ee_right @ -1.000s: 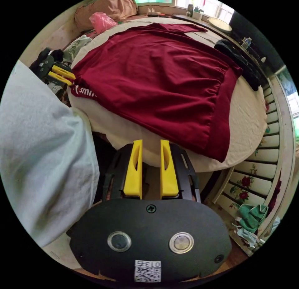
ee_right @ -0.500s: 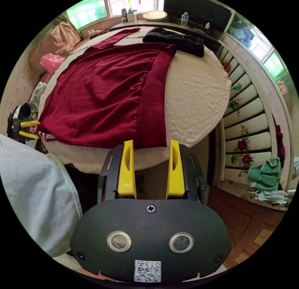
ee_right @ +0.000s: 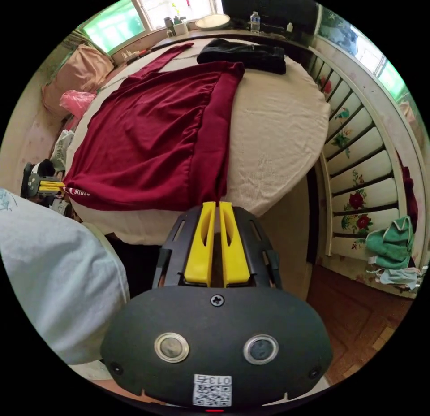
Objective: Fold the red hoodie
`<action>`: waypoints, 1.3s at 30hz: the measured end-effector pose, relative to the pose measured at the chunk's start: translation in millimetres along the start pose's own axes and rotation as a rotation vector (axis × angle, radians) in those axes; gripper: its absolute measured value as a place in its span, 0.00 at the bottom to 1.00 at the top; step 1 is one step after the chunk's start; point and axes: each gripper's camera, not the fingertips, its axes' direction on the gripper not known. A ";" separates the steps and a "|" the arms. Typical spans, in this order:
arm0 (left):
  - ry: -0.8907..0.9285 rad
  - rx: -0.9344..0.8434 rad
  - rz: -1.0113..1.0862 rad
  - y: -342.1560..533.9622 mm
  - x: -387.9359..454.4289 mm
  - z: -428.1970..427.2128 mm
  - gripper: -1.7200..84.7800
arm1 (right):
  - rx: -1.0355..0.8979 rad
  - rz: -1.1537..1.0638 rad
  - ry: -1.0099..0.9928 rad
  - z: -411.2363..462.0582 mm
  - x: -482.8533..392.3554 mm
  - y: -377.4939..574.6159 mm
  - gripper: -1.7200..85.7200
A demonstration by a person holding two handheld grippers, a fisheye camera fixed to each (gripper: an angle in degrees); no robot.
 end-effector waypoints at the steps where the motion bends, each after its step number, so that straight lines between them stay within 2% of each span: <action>1: -0.020 -0.003 0.009 -0.4 1.0 -0.3 0.03 | 0.013 -0.022 0.004 -3.0 -1.5 -0.6 0.10; 5: -0.021 -0.033 0.005 -1.5 -0.6 12.8 0.04 | -0.065 0.033 -0.104 20.3 14.5 -3.8 0.14; 7: -0.035 -0.063 0.026 -4.7 -1.7 14.6 0.03 | -0.089 0.026 -0.144 23.3 17.1 -7.1 0.07; 9: -0.062 -0.071 0.051 -5.3 -3.7 8.2 0.03 | -0.118 0.017 -0.123 18.0 17.1 -12.5 0.05; 14: -0.053 0.023 -0.001 -10.9 -43.7 -28.8 0.03 | 0.082 -0.072 -0.121 -40.4 19.3 -36.3 0.04; 19: -0.005 0.049 -0.039 -41.2 -126.6 -42.3 0.03 | 0.181 -0.141 -0.126 -55.9 21.0 -106.8 0.04; 23: 0.054 0.038 -0.137 -69.0 -201.8 -21.0 0.04 | 0.128 -0.058 -0.124 -10.3 38.1 -181.9 0.03; 27: 0.173 -0.043 -0.320 -84.0 -267.7 21.1 0.07 | 0.049 0.043 -0.144 30.3 57.8 -214.9 0.04; 29: 0.159 -0.058 -0.352 -74.4 -276.5 23.2 0.10 | 0.150 -0.053 -0.193 6.0 49.0 -202.1 0.08; 31: 0.160 0.044 -0.405 -43.0 -280.5 7.5 0.12 | 0.168 -0.210 -0.190 -15.2 26.5 -178.8 0.13; 33: 0.180 0.123 -0.449 -14.9 -277.4 -2.7 0.14 | 0.128 -0.362 -0.224 -24.5 -0.2 -147.5 0.15; 35: 0.186 0.151 -0.493 5.6 -268.1 -3.9 0.16 | 0.029 -0.506 -0.121 -17.9 -34.3 -103.6 0.17; 37: 0.176 0.097 -0.502 12.3 -251.6 9.3 0.17 | -0.014 -0.557 -0.044 -7.3 -51.1 -77.5 0.18; 39: 0.155 0.066 -0.524 10.0 -244.1 22.1 0.18 | -0.043 -0.540 -0.057 4.5 -57.4 -64.8 0.18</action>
